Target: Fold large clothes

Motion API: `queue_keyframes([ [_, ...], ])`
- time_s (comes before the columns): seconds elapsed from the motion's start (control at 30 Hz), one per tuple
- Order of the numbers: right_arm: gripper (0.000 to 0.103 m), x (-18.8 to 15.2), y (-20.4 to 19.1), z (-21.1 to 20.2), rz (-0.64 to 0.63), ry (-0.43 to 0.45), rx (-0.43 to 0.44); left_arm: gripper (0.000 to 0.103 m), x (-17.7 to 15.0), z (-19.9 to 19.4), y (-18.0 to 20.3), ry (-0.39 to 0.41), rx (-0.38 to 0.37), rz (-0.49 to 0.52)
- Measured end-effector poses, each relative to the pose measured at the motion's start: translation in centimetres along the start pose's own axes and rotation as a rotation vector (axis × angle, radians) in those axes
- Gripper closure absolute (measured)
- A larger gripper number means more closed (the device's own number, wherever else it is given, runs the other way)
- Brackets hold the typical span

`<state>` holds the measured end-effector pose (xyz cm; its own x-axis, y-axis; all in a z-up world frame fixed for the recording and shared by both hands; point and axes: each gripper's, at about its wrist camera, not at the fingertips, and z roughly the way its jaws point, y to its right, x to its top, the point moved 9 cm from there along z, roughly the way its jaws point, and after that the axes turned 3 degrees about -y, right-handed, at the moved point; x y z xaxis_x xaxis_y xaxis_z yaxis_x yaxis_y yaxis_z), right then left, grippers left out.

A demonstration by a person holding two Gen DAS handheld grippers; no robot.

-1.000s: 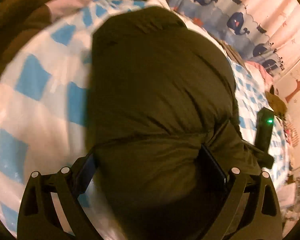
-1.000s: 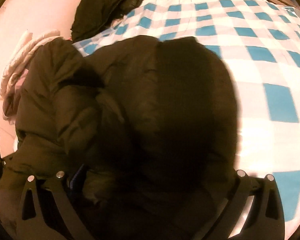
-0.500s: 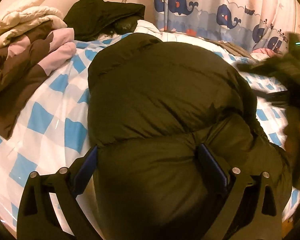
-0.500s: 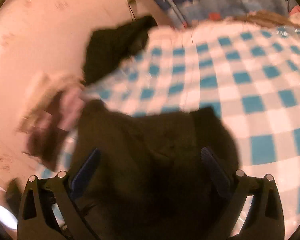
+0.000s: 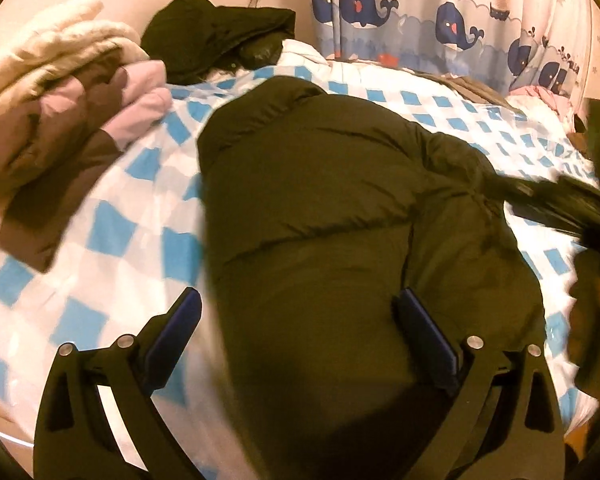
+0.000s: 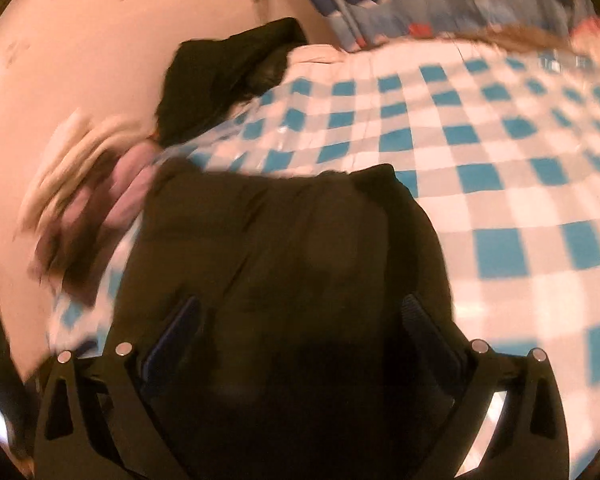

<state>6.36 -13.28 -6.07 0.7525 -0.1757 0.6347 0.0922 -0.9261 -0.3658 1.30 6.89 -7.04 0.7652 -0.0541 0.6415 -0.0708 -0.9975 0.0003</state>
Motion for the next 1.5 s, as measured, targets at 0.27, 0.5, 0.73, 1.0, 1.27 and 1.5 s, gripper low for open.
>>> queue_keyframes([
  [0.27,0.006,-5.3,-3.2,-5.2,-0.165,-0.119,-0.13,0.008,-1.8,-3.7,-0.6,-0.036,0.004,-0.024],
  [0.5,0.006,-5.3,-4.1,-5.3,-0.22,-0.172,-0.223,0.008,-2.4,-5.5,-0.1,-0.055,0.005,-0.014],
  [0.73,0.006,-5.7,-4.3,-5.3,-0.242,-0.198,-0.257,0.008,-2.7,-6.3,-0.2,-0.072,-0.007,-0.025],
  [1.0,0.006,-5.9,-4.5,-4.5,-0.238,-0.231,-0.247,0.008,-2.7,-5.9,-0.5,-0.1,-0.021,-0.038],
  [1.27,0.006,-5.9,-4.7,-4.2,-0.242,-0.24,-0.243,0.008,-2.7,-5.6,-0.6,-0.109,-0.022,-0.039],
  [1.5,0.006,-6.1,-4.6,-3.8,-0.238,-0.249,-0.242,0.008,-2.8,-5.4,-0.5,-0.116,-0.03,-0.037],
])
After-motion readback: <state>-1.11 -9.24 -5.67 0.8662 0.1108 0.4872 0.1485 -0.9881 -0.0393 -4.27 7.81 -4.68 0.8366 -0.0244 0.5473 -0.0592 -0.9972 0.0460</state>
